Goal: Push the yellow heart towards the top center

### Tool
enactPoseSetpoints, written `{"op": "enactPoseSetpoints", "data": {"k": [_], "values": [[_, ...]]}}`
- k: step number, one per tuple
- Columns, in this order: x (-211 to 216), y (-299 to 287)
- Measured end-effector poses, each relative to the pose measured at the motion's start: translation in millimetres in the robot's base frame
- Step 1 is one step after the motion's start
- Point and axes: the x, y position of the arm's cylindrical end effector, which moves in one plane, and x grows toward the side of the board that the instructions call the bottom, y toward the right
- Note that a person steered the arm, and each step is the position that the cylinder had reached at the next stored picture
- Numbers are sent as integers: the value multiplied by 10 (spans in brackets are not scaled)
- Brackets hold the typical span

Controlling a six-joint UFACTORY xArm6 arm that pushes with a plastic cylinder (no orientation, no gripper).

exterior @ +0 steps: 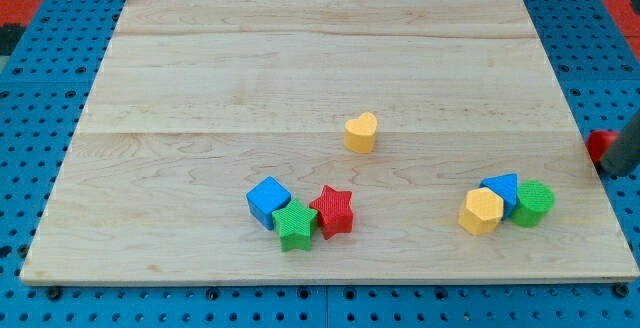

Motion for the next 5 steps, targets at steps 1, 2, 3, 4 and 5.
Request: {"op": "enactPoseSetpoints", "data": {"k": [1,2,3,4,5], "values": [[-71,53],[-227,54],[-227,-623],[-174,-1558],[-186,-2324]]}}
